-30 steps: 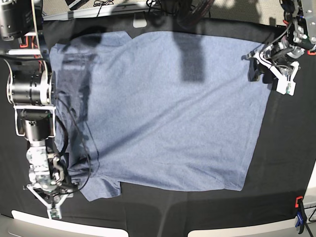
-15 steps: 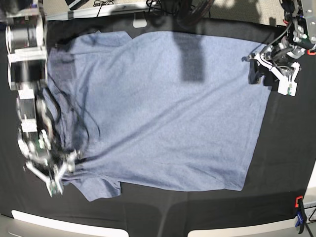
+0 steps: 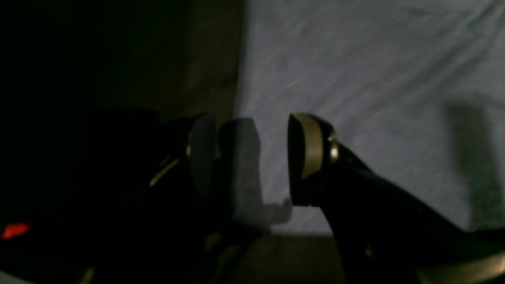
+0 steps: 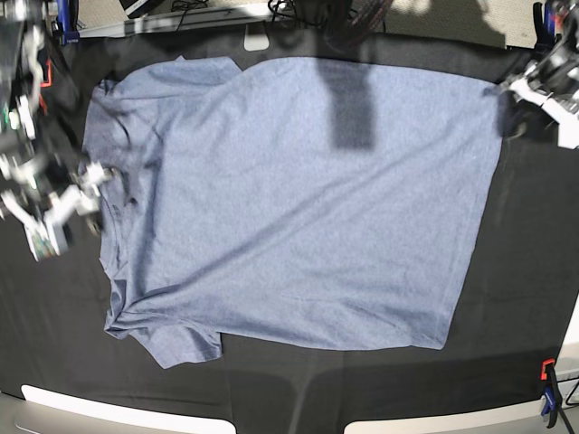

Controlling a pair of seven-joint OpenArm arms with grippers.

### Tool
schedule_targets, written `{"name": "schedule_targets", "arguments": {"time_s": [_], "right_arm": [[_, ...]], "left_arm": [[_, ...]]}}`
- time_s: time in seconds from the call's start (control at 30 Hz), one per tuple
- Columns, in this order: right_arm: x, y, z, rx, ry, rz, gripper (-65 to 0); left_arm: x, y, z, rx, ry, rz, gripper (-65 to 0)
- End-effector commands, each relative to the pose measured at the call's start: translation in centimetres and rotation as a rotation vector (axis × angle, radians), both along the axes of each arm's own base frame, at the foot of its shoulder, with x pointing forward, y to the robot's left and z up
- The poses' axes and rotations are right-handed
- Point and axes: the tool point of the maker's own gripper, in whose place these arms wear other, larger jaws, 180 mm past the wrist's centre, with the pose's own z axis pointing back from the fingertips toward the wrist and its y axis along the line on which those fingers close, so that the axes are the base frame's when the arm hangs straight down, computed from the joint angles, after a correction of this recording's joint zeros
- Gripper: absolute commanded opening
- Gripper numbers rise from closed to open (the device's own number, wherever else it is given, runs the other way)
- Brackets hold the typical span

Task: Layout the t-shirt on the table in an organized manner, then fold the t-shirt properly
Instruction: 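Pull the hem outward with the right gripper and release, then move the right gripper to the shirt shoulder and grasp it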

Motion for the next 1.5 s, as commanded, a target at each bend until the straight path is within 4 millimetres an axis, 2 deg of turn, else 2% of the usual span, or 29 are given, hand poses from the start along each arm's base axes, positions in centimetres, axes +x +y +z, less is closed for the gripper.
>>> {"name": "schedule_targets", "arguments": {"time_s": [0.0,0.07,0.17,0.33,0.6,0.73,0.87,1.07,1.2,1.37,1.47], "right_arm": [[-0.2,0.1,1.5,-0.009,-0.049,0.014,-33.6],[-2.1,0.4,1.1,-0.010,-0.031,0.019,-33.6],[-4.4,1.4,0.5,0.003,-0.007,0.039,-33.6],[-6.9,2.7,0.2,0.036,0.005,0.044,-33.6],[-7.3,3.2,-0.2,0.050,0.013,0.050,-33.6],[-7.4,3.3,-0.2,0.047,0.020,0.059,-33.6],[-8.0,3.7,-1.0,0.027,0.070,0.098,-33.6],[-9.8,5.7,-2.4,0.060,0.178,0.218,-33.6],[-12.0,6.6,-2.9,0.066,0.236,0.279,-33.6],[-15.3,5.9,-3.9,0.015,0.342,0.329,-33.6],[-16.6,3.9,-4.5,-0.119,0.403,0.362,-33.6]], "left_arm": [[0.3,0.8,1.3,0.013,-0.043,0.005,-37.2],[-0.5,1.6,1.1,0.025,-0.023,0.024,-37.2],[-1.4,1.7,0.5,0.020,0.003,0.032,-37.2],[-2.3,1.7,-1.5,-0.032,0.043,0.072,-37.2],[-2.8,0.4,-3.3,-0.148,0.088,0.037,-37.2],[-2.2,-1.1,-2.6,-0.257,0.066,-0.001,-37.3],[-2.6,-2.0,-3.1,-0.273,0.107,-0.028,-37.3],[-2.9,-5.3,-4.2,-0.310,0.161,-0.121,-37.5],[-2.7,-5.9,-4.3,-0.318,0.159,-0.136,-46.7],[-2.5,-5.6,-4.1,-0.312,0.148,-0.130,-65.0],[-2.5,-5.6,-4.1,-0.312,0.148,-0.130,-65.0]]}}
